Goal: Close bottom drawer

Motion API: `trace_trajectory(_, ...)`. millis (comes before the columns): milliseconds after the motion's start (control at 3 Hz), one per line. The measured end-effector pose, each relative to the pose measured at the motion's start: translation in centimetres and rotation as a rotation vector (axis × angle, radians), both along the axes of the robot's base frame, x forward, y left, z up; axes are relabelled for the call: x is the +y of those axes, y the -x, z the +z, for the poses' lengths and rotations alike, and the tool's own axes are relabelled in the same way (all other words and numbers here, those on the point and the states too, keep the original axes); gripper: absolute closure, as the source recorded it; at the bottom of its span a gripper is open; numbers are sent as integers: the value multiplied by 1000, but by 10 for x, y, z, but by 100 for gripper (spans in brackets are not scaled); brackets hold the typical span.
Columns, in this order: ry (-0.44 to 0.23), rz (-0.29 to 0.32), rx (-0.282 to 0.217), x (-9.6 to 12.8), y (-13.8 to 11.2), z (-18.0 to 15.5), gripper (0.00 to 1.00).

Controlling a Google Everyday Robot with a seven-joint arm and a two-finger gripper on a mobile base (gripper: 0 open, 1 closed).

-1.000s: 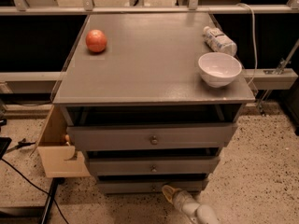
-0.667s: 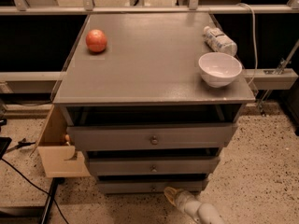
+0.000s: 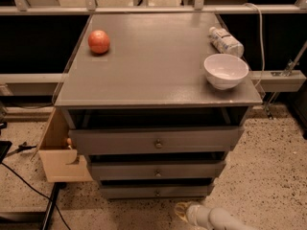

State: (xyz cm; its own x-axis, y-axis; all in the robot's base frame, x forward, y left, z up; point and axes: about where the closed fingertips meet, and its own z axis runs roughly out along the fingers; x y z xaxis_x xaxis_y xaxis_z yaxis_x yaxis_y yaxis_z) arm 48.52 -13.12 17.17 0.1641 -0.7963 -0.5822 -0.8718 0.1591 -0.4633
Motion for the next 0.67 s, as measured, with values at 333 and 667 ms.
trace_trajectory(333, 52, 9, 135, -15, 30, 6, 100)
trace_trajectory(667, 68, 13, 157, -22, 38, 7, 81)
